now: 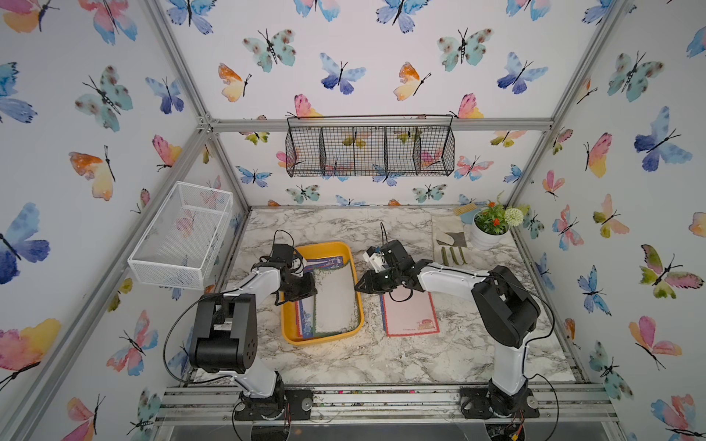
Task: Take out the stationery paper from the storage box
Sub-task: Pick up the stationery paper from the storage box.
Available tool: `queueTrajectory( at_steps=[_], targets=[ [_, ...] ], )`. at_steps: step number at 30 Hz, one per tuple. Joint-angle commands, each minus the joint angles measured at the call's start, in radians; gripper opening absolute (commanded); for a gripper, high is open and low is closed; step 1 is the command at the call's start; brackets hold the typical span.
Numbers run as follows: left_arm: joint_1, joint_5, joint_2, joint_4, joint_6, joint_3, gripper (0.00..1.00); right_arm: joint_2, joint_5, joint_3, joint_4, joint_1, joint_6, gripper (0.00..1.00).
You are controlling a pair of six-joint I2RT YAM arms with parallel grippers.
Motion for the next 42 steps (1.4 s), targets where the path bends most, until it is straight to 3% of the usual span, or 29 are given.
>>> queueTrajectory(
  at_steps=[1,11,20,30,36,42],
  targets=[
    [0.005,0.046,-0.001,0.005,-0.005,-0.008,0.14,0.024,-0.018,0.004,0.019,0.001,0.003,0.27],
    [0.005,0.154,-0.018,0.046,-0.017,-0.023,0.18,0.029,-0.020,0.006,0.027,0.001,0.010,0.20],
    [0.005,0.220,-0.019,0.076,-0.030,-0.033,0.33,0.033,-0.022,0.013,0.029,0.001,0.013,0.19],
    [0.004,0.282,-0.042,0.115,-0.037,-0.043,0.25,0.036,-0.024,0.012,0.029,0.001,0.015,0.19],
    [0.002,0.310,0.010,0.118,-0.048,-0.052,0.41,0.041,-0.030,0.017,0.029,0.001,0.014,0.19],
    [-0.001,0.299,0.034,0.110,-0.046,-0.045,0.37,0.046,-0.033,0.030,0.026,0.001,0.012,0.19]
  ],
)
